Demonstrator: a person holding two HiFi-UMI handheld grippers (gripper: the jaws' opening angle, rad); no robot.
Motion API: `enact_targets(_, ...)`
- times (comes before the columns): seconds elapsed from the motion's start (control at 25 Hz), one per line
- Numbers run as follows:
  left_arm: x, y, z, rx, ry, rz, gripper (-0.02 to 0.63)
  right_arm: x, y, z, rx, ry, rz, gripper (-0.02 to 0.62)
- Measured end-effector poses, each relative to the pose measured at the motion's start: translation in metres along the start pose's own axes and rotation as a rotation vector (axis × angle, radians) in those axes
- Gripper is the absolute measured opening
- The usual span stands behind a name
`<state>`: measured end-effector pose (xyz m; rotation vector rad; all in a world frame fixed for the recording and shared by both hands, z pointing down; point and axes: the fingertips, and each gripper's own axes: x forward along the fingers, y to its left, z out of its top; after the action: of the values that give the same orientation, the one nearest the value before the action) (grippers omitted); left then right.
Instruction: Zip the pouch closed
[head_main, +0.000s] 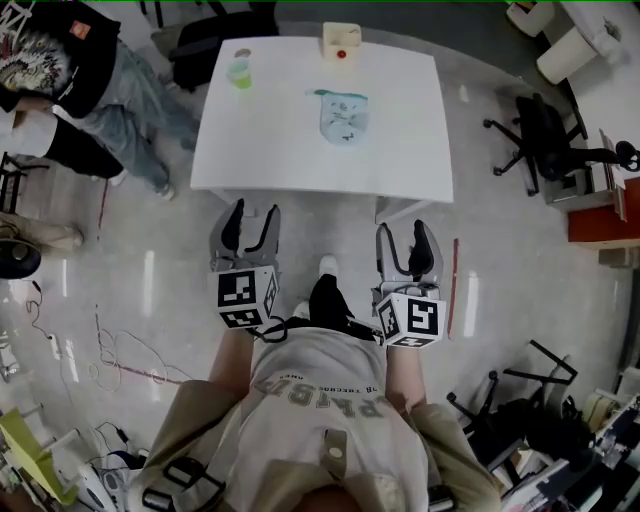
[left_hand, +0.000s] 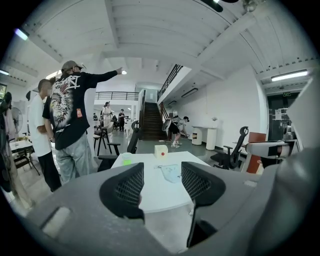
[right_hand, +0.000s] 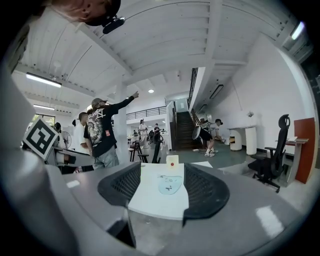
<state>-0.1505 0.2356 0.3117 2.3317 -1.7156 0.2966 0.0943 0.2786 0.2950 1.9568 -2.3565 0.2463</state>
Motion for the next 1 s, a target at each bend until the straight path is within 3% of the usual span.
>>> enact_targets(0.4,0.079,-0.011,0.033,0.009,-0.013,0.050,0.242,0.083,-0.053,0.025,0.019,-0.023,0.046,0.252)
enact_targets(0.68,0.112,-0.028,0.045,0.013,-0.013,0.073,0.242,0.112,-0.086,0.034,0.023,-0.022,0.076,0.252)
enact_targets(1.0,0.128,-0.031,0.031,0.019,0.045,0.089,0.242,0.126,-0.104,0.019,0.044,0.020,0.073,0.252)
